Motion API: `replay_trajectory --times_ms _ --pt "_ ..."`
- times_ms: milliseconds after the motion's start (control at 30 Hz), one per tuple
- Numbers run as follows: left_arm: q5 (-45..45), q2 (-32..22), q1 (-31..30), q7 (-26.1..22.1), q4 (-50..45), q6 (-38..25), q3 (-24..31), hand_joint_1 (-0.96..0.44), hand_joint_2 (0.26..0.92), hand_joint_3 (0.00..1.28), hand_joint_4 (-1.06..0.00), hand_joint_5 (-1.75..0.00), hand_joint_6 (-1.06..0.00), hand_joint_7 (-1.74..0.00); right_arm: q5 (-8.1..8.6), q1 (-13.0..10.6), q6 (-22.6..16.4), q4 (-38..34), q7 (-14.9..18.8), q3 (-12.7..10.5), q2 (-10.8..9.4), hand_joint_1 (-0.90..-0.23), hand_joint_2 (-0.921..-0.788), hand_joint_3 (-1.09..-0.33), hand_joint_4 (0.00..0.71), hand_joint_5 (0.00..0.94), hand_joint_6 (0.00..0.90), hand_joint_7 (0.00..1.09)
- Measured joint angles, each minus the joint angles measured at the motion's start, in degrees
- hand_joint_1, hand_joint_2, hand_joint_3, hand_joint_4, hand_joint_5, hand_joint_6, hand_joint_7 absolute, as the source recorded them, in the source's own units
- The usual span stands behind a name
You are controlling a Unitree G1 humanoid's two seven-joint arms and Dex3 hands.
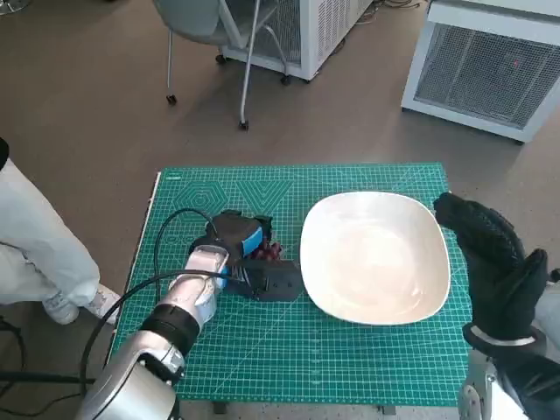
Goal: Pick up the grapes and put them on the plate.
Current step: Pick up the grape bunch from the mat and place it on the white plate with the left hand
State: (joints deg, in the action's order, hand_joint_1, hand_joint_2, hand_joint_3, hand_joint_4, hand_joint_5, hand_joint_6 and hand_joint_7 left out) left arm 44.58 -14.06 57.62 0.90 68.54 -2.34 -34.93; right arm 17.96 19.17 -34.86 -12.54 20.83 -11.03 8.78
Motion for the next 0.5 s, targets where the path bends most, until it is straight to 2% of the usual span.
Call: replay_trajectory --times_ms 500 --pt "-0.9 -1.6 -0.1 -1.0 -2.3 0.5 1.1 0.00 0.921 0.21 -0.48 -1.52 -0.55 -1.11 -0.11 0.2 -0.3 -0.3 0.0 0.0 0.0 -0.483 -0.921 -0.533 0.570 0.000 0.196 0.66"
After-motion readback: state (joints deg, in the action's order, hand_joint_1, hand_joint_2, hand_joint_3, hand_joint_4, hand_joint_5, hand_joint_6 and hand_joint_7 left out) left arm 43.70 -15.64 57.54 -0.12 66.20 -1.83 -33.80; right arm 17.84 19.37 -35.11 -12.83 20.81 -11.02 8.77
